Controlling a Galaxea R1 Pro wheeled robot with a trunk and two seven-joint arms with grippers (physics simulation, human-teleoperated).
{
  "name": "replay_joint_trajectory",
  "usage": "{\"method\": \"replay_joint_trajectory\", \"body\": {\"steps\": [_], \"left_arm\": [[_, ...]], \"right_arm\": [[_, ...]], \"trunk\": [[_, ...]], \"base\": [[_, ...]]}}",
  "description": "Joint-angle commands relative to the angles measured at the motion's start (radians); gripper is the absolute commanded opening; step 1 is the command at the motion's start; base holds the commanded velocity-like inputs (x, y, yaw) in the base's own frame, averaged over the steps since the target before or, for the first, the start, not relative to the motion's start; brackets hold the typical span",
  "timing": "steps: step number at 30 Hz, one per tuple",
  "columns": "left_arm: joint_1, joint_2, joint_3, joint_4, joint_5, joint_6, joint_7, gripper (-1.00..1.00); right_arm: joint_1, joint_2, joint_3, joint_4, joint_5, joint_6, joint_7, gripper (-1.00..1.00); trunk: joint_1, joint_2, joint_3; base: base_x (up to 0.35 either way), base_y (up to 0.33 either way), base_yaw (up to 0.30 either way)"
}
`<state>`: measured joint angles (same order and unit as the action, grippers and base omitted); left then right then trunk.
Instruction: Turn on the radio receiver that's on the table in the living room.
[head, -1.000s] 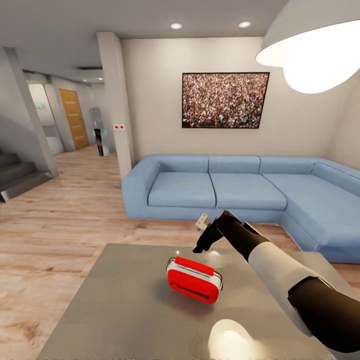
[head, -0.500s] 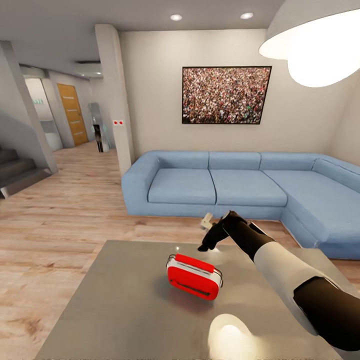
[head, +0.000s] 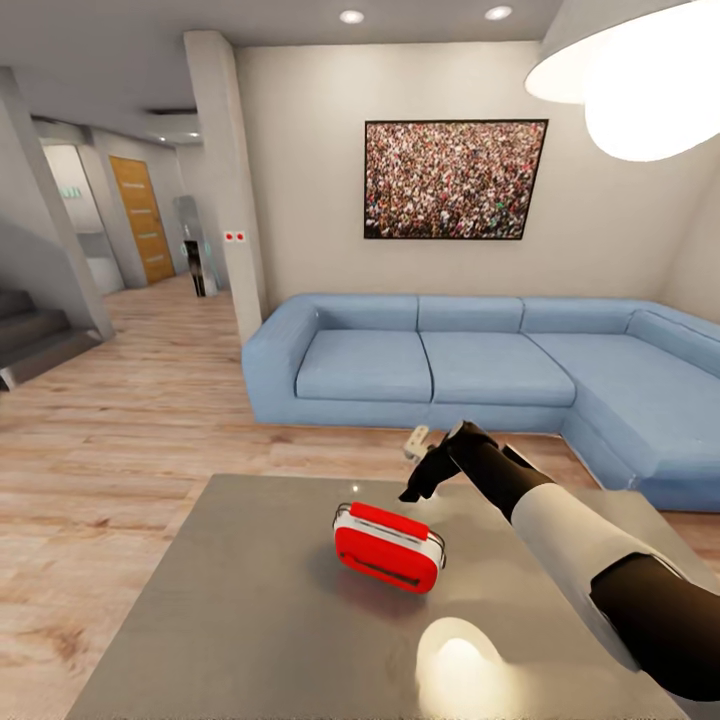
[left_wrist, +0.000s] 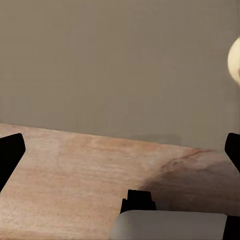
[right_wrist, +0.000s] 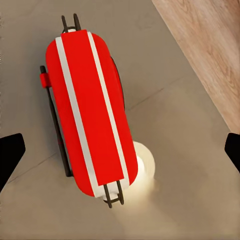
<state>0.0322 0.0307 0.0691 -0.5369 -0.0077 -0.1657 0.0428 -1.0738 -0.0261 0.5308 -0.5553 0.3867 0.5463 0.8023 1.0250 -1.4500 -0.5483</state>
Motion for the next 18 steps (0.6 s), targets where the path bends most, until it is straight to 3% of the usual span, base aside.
{"method": "replay_joint_trajectory", "body": {"steps": [1, 11, 18], "left_arm": [[0.000, 0.000, 0.000, 0.000, 0.000, 0.000, 0.000, 1.00], [0.000, 0.000, 0.000, 0.000, 0.000, 0.000, 0.000, 1.00], [0.000, 0.000, 0.000, 0.000, 0.000, 0.000, 0.000, 1.00]], "right_arm": [[0.000, 0.000, 0.000, 0.000, 0.000, 0.000, 0.000, 1.00], [0.000, 0.004, -0.001, 0.000, 0.001, -0.001, 0.000, 1.00], [0.000, 0.003, -0.003, 0.000, -0.001, -0.062, -0.007, 1.00]], "trunk": [[0.000, 0.000, -0.002], [0.000, 0.000, -0.018], [0.000, 0.000, -0.029]], "base": [[0.000, 0.000, 0.000], [0.000, 0.000, 0.000], [0.000, 0.000, 0.000]]}}
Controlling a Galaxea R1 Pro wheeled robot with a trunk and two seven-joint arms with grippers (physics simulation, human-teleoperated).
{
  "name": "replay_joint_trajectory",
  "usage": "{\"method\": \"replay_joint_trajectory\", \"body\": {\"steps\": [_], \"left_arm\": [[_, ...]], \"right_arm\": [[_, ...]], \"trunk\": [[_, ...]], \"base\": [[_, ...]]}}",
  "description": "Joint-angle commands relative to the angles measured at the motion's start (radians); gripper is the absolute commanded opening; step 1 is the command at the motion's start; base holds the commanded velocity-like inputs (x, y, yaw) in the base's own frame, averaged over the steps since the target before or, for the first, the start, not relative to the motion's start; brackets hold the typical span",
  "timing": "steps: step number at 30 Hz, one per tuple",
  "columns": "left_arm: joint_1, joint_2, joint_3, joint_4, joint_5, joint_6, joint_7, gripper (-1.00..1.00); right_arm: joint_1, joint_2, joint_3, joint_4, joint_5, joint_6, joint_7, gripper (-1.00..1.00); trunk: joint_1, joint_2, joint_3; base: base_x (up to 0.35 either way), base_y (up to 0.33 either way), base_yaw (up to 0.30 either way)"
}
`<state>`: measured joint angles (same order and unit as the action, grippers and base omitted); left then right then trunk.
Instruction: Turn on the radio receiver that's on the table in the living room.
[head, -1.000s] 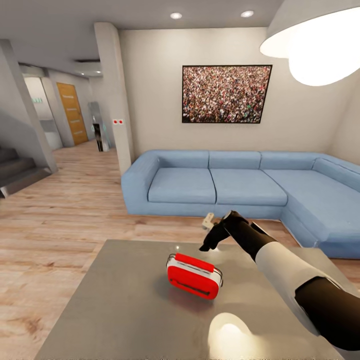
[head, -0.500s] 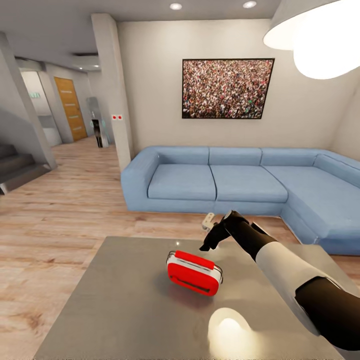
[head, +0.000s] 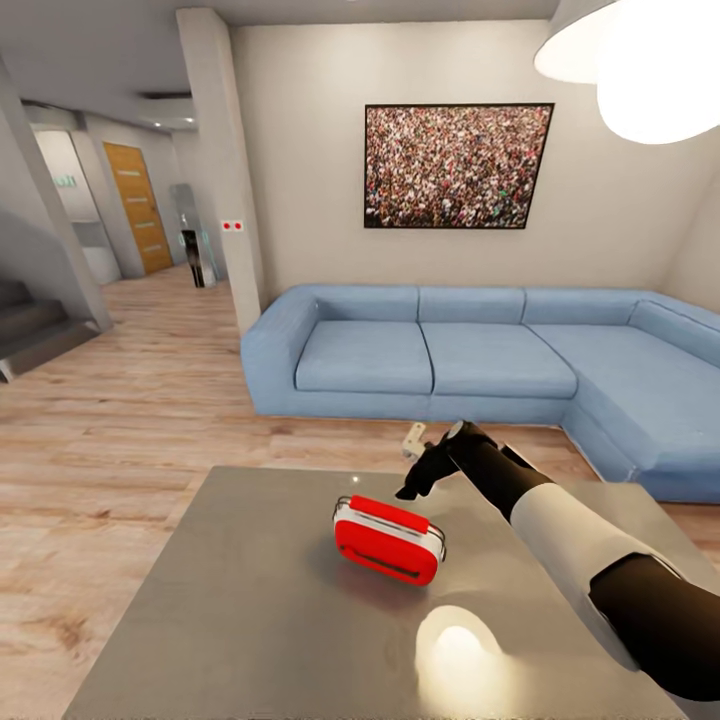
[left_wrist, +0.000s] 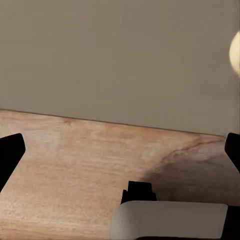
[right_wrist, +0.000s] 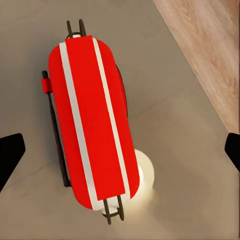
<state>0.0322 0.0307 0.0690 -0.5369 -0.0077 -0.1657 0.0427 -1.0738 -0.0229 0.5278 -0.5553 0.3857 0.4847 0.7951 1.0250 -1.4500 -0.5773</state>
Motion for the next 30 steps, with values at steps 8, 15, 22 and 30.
{"method": "replay_joint_trajectory", "body": {"steps": [8, 15, 22, 30], "left_arm": [[0.000, 0.000, 0.000, 0.000, 0.000, 0.000, 0.000, 1.00], [0.000, 0.000, 0.000, 0.000, -0.001, 0.000, 0.000, 1.00], [0.000, -0.001, 0.000, 0.000, -0.001, 0.000, 0.000, 1.00], [0.000, 0.000, 0.000, 0.000, -0.001, 0.000, 0.000, 1.00]], "right_arm": [[0.000, -0.005, -0.002, 0.000, -0.001, -0.009, -0.014, 1.00], [0.000, -0.005, -0.002, 0.000, -0.001, -0.009, -0.014, 1.00], [0.000, -0.005, -0.002, 0.001, -0.001, -0.009, -0.014, 1.00], [0.000, -0.006, -0.002, 0.004, -0.001, -0.009, -0.014, 1.00]], "trunk": [[0.000, 0.000, -0.013], [0.000, 0.000, -0.024], [0.000, 0.000, -0.036], [0.000, 0.000, -0.048]], "base": [[0.000, 0.000, 0.000], [0.000, 0.000, 0.000], [0.000, 0.000, 0.000], [0.000, 0.000, 0.000]]}}
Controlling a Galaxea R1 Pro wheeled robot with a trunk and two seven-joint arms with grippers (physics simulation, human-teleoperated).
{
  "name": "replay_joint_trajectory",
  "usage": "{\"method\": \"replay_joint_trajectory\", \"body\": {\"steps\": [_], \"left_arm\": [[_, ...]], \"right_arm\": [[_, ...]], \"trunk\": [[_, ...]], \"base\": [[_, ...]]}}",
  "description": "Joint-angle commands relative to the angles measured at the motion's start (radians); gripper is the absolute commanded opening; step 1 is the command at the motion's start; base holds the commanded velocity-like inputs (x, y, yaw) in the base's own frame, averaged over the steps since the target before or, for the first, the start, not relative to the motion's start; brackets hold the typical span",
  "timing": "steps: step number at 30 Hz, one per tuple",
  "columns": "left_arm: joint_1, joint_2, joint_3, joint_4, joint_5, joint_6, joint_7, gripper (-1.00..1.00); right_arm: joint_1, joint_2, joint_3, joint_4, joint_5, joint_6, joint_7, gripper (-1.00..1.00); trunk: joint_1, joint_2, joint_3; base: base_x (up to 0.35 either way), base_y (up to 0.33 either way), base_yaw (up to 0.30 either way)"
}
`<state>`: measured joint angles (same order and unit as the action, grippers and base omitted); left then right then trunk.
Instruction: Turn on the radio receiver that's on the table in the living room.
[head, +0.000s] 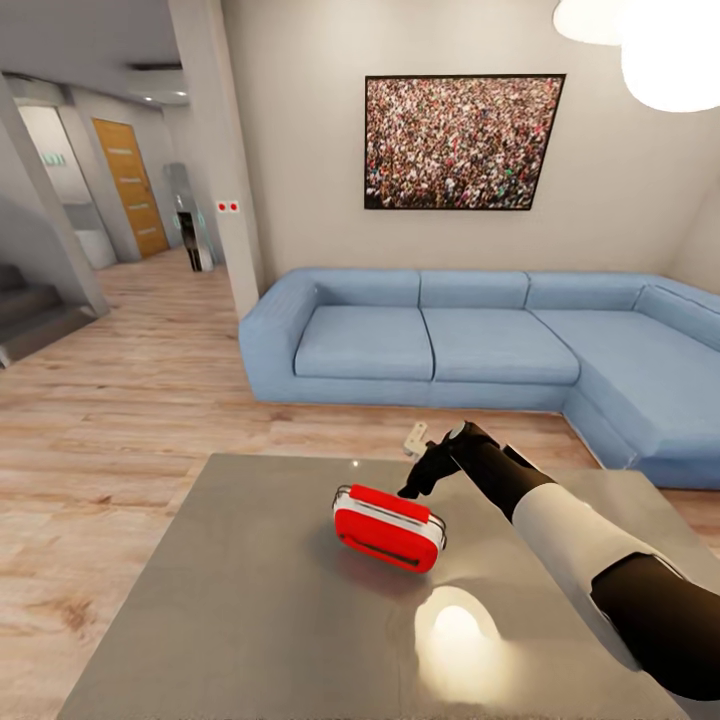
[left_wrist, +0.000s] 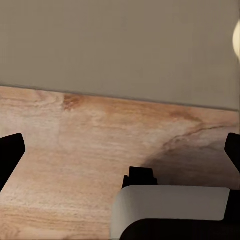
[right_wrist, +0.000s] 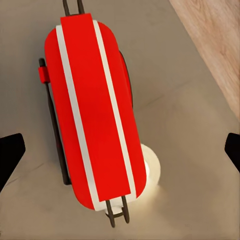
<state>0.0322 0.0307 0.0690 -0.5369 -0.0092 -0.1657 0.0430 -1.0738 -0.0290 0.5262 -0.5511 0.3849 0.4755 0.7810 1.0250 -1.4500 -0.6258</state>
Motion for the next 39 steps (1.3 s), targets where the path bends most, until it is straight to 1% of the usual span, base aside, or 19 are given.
{"method": "replay_joint_trajectory", "body": {"steps": [1, 3, 7, 9, 39], "left_arm": [[0.000, 0.000, 0.000, 0.000, 0.000, 0.000, 0.000, 1.00], [0.000, 0.000, 0.000, 0.000, 0.000, 0.000, 0.000, 1.00], [0.000, 0.000, 0.000, 0.000, 0.000, 0.000, 0.000, 1.00], [0.000, 0.000, 0.000, 0.000, 0.000, 0.000, 0.000, 1.00], [0.000, -0.002, 0.000, 0.000, 0.000, 0.000, 0.001, 1.00]], "right_arm": [[0.000, 0.000, 0.000, 0.000, 0.000, 0.000, 0.000, 1.00], [0.000, 0.000, 0.000, 0.002, 0.000, 0.000, -0.003, 1.00], [0.000, -0.001, 0.000, 0.004, 0.000, -0.001, -0.038, 1.00], [0.000, -0.002, 0.000, 0.005, 0.000, -0.001, -0.044, 1.00], [0.000, -0.002, 0.000, 0.010, -0.001, -0.018, -0.048, 1.00]], "trunk": [[0.000, 0.000, -0.002], [0.000, 0.000, -0.005], [0.000, 0.000, -0.011], [0.000, 0.000, -0.015], [0.000, 0.000, -0.063]], "base": [[0.000, 0.000, 0.000], [0.000, 0.000, 0.000], [0.000, 0.000, 0.000], [0.000, 0.000, 0.000], [0.000, 0.000, 0.000]]}}
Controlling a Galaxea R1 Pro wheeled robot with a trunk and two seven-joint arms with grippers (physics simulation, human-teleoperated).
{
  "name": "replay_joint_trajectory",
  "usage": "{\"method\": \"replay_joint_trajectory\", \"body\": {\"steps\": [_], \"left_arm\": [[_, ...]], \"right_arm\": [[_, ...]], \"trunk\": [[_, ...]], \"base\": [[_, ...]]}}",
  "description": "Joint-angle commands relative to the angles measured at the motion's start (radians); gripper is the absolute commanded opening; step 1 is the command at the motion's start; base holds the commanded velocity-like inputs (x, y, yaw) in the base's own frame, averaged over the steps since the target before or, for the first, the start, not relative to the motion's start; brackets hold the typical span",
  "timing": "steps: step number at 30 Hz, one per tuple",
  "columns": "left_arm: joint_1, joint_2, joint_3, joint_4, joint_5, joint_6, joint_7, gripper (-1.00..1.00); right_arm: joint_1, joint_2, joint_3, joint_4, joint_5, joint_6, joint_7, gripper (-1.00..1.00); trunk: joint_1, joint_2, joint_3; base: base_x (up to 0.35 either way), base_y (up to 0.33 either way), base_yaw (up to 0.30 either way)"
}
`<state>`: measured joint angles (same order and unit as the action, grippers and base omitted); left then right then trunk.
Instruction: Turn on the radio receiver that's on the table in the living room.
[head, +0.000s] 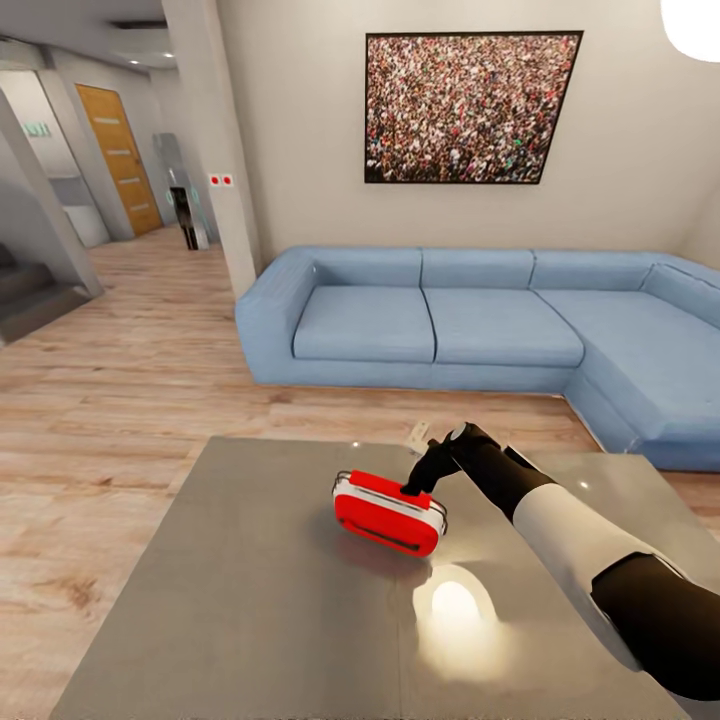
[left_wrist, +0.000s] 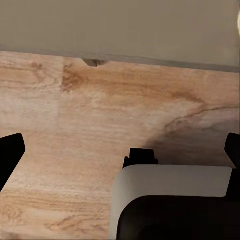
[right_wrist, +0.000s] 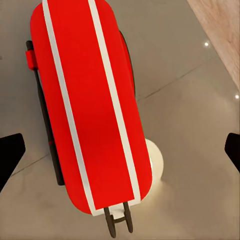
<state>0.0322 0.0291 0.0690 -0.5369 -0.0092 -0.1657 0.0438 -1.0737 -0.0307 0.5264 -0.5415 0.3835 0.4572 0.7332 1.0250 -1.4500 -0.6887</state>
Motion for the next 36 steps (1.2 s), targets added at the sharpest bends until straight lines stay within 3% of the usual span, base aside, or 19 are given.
{"method": "replay_joint_trajectory", "body": {"steps": [1, 36], "left_arm": [[0.000, 0.000, 0.000, 0.000, 0.000, 0.000, 0.000, 1.00], [0.000, 0.002, 0.001, 0.000, 0.000, 0.000, 0.001, 1.00]], "right_arm": [[0.000, 0.000, 0.000, 0.000, 0.000, 0.000, 0.000, 1.00], [0.000, 0.000, 0.000, 0.015, 0.000, -0.021, 0.000, 1.00]], "trunk": [[0.000, 0.000, -0.002], [0.000, 0.000, -0.058]], "base": [[0.000, 0.000, 0.000], [0.000, 0.000, 0.000]]}}
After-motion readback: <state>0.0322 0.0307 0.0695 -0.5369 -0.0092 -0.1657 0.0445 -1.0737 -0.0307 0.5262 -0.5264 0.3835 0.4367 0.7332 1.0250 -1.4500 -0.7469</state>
